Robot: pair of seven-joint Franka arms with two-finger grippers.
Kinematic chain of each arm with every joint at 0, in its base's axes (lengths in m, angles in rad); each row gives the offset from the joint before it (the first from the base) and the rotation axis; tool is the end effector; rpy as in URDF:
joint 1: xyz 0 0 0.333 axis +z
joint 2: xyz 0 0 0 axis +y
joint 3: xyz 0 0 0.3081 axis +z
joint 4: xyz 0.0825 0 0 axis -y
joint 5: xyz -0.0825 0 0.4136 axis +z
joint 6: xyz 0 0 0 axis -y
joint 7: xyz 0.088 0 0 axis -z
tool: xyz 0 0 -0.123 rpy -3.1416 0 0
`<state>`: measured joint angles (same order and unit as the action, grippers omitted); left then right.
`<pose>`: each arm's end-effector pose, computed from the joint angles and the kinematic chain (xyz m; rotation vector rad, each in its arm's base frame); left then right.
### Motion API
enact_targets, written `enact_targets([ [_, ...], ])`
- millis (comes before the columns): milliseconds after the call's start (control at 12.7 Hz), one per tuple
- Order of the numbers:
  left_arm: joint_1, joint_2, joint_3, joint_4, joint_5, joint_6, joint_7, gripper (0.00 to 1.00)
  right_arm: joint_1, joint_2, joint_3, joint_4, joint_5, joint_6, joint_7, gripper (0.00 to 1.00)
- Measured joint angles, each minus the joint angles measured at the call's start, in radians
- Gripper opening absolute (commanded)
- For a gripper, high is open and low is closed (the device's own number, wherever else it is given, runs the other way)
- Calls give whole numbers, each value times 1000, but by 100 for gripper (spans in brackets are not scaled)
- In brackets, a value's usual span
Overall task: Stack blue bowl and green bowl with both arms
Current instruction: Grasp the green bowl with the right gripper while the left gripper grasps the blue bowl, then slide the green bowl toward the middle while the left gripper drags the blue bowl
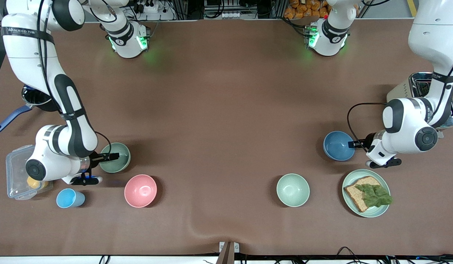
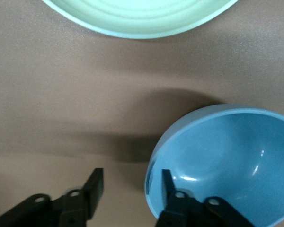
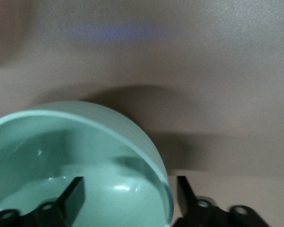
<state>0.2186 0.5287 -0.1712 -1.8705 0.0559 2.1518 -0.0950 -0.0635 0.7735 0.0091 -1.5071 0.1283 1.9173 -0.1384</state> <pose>0.6226 0.0331 0.1720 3.0741 0.1826 -0.3708 0.6804 -0.0266 0.1432 -2.9440 -0.0247 0.5212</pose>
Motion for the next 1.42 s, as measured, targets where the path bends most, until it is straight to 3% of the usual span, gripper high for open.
enact_targets([
  [158, 0, 0, -2, 1, 0, 0, 0, 25, -10, 0, -2, 0, 38, 0, -1, 0],
  [315, -3, 0, -3, 1, 0, 0, 0, 0, -14, 0, -2, 0, 48, -2, -1, 0],
  [630, -9, 0, -6, 6, 0, -1, 0, 0, -1, -7, 10, 21, 71, -82, 41, 0],
  [867, -9, 0, -6, 6, 0, -1, 0, 0, 46, -29, 49, 38, 104, -142, 190, 0],
  [1182, -13, 0, -8, 13, 0, 0, 0, 0, 64, -82, 196, 45, 109, -157, 466, 0],
  [1418, -30, -3, -9, 25, 0, 0, 0, 0, 86, -87, 302, 45, 114, -76, 694, 0],
])
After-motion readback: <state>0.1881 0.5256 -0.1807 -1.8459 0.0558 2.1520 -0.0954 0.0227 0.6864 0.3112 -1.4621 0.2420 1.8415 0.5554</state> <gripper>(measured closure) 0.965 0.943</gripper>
